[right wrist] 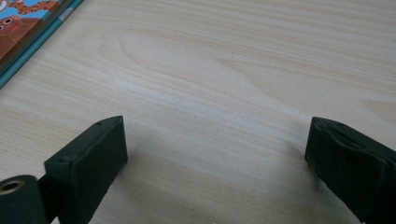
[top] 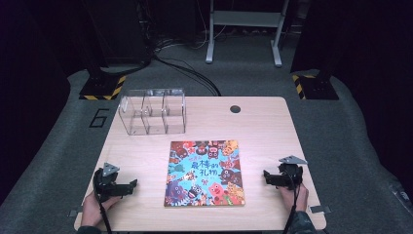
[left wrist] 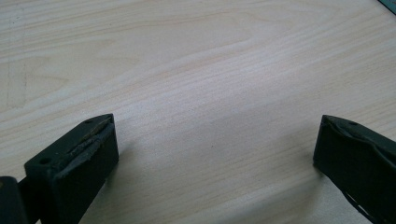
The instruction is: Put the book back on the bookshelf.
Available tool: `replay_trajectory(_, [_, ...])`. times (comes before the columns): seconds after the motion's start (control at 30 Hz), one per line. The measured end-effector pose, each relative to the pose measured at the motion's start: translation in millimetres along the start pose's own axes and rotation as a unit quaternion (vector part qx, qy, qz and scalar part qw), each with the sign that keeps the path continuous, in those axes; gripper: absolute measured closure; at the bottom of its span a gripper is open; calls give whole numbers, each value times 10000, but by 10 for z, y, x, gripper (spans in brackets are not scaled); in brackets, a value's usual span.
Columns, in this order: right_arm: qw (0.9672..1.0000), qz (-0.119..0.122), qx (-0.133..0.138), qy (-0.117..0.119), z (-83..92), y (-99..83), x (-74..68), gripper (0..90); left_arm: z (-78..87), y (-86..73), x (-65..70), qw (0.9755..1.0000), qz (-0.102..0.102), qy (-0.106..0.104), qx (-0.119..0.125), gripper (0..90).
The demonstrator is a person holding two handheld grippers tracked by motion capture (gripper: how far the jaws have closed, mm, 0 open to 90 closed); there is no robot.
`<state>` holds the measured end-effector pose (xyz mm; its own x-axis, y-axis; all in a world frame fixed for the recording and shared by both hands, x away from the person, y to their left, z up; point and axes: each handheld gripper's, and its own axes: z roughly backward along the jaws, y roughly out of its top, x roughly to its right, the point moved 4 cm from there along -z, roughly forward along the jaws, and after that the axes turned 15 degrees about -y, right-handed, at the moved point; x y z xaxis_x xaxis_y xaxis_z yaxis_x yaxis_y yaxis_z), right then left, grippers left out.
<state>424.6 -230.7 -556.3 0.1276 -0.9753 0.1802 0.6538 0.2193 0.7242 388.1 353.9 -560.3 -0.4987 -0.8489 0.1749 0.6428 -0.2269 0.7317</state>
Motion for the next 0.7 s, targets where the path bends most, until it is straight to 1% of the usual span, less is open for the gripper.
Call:
replay_trajectory(0.03, [10000,-22,14,-7,2,-1,0,58,2,0,-1,10000,-11,-1,-9,0])
replay_trajectory(0.07, [9999,-136,27,-7,7,1,-13,63,3,-2,0,10000,-9,-1,-5,0])
replay_trajectory(0.13, [9999,-111,64,-8,2,2,-7,63,3,-4,4,10000,11,-2,0,0])
replay_trajectory(0.17, [9999,-125,23,-2,7,1,-11,64,13,-15,16,10000,58,23,-16,0])
replay_trajectory(0.27, [9999,-113,17,0,7,1,-11,64,16,-21,24,9999,75,65,17,0])
replay_trajectory(0.3, [9999,-119,19,1,7,1,-11,64,18,-20,22,10000,78,60,-11,0])
replay_trajectory(0.37, [9999,-101,14,-5,10,1,-11,64,23,-7,19,9999,129,70,-40,3])
replay_trajectory(0.4, [9999,-100,13,-3,10,1,-11,64,29,1,17,9998,196,63,-8,2])
replay_trajectory(0.43, [9999,-100,13,-3,10,1,-11,64,29,1,17,9998,196,63,-8,2])
replay_trajectory(0.47, [10000,-95,13,-4,9,1,-11,64,46,16,28,9993,313,-43,187,2])
replay_trajectory(0.53, [10000,-86,22,5,9,2,-10,66,70,41,47,9986,438,-124,265,2])
replay_trajectory(0.6, [10000,-43,20,4,9,0,-4,67,64,88,85,9975,519,-304,381,2])
replay_trajectory(0.67, [10000,-2,32,17,5,4,-1,67,51,154,144,9971,523,-427,343,1])
replay_trajectory(0.7, [10000,15,32,24,4,4,-2,67,35,178,168,9970,520,-447,347,1])
